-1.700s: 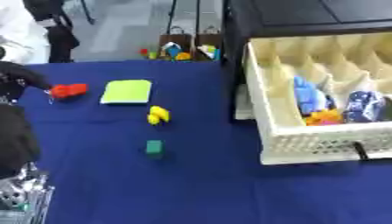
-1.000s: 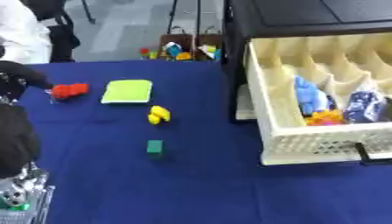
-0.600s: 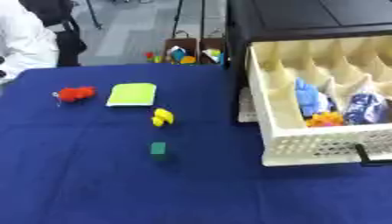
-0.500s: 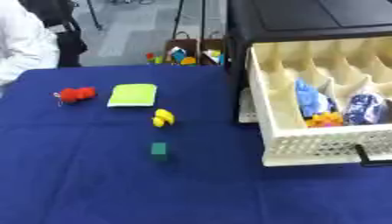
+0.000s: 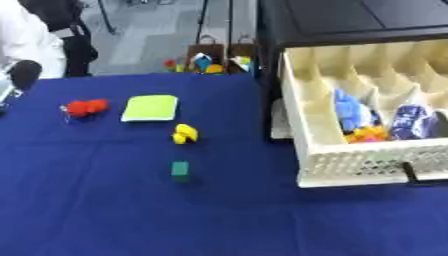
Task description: Pick up objects from table and place into drawer.
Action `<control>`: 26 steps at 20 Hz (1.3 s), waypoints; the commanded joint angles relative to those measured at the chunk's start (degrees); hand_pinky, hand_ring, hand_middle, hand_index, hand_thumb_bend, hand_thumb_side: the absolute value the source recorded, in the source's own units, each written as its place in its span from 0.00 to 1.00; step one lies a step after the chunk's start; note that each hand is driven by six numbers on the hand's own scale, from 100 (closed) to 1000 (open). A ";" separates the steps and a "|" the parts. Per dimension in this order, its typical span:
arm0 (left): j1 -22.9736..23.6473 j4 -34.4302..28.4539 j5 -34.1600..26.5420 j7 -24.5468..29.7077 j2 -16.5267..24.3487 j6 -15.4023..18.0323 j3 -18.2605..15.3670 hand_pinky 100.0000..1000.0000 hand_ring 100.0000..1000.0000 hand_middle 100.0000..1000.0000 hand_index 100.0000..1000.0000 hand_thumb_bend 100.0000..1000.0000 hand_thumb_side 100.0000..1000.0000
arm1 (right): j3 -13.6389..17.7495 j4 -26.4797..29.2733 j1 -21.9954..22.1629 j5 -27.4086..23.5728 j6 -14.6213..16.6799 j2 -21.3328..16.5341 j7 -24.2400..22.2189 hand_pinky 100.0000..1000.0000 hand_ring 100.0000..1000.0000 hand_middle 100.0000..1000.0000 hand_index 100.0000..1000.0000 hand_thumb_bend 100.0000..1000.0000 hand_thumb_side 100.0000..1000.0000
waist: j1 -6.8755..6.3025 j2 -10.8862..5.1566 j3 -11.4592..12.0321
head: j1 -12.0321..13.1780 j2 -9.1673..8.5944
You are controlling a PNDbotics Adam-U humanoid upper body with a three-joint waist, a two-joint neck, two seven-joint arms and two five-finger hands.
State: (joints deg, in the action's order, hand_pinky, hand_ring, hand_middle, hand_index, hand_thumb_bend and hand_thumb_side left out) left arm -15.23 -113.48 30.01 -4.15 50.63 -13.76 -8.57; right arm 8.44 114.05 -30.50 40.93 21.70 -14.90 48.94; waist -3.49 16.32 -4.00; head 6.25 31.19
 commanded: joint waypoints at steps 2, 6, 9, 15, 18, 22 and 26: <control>-3.34 3.63 -2.06 4.46 6.26 -1.74 0.48 0.67 0.82 0.69 0.87 0.87 0.98 | -0.44 0.55 -0.28 -0.33 3.19 -1.47 2.73 0.51 0.58 0.56 0.74 0.00 1.00 | -0.19 -1.23 -0.38 | 0.61 -0.03; -7.70 12.45 -3.13 6.91 9.60 -1.45 2.25 0.71 0.85 0.73 0.91 0.85 1.00 | -0.80 0.55 -0.21 -0.68 3.36 -1.66 2.35 0.51 0.58 0.56 0.74 0.00 1.00 | -0.39 -1.08 -1.08 | 1.43 -0.42; -11.00 19.70 -0.80 9.80 11.26 -0.24 3.98 0.68 0.83 0.74 0.95 0.78 0.99 | -1.07 0.55 -0.21 -0.96 3.51 -1.78 2.05 0.52 0.58 0.56 0.74 0.00 1.00 | -0.59 -0.86 -1.75 | 2.50 -0.77; -17.84 32.08 4.84 17.55 10.49 2.40 6.55 0.71 0.84 0.78 0.95 0.79 0.88 | -1.55 0.55 -0.40 -1.47 3.89 -2.06 1.44 0.52 0.58 0.55 0.74 0.00 1.00 | -1.11 -0.05 -3.32 | 4.00 -1.62; -20.85 36.93 7.15 20.34 9.23 4.03 7.13 0.71 0.84 0.79 0.95 0.84 0.90 | -1.66 0.55 -0.58 -1.63 4.05 -2.30 1.26 0.52 0.58 0.55 0.74 0.00 1.00 | -1.30 0.56 -4.04 | 4.51 -2.12; -23.64 41.56 10.48 22.38 7.99 6.62 7.35 0.73 0.85 0.81 0.97 0.92 0.82 | -1.81 0.55 -0.85 -1.80 4.22 -2.64 1.08 0.52 0.58 0.55 0.74 0.00 1.00 | -1.55 1.53 -4.98 | 5.31 -2.78; -26.04 45.64 13.09 24.48 6.50 8.32 7.35 0.75 0.87 0.83 0.99 0.97 0.79 | -2.04 0.55 -1.23 -1.97 4.39 -2.88 0.89 0.52 0.58 0.55 0.74 0.00 1.00 | -1.86 2.59 -5.90 | 6.37 -3.30</control>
State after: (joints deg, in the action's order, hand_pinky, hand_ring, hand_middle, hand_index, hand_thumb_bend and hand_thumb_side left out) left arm -40.31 -68.61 42.17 19.71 55.62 -5.92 -0.85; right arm 6.48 114.05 -30.79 39.44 23.25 -16.43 47.39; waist -5.47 20.04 -10.03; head 12.15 28.59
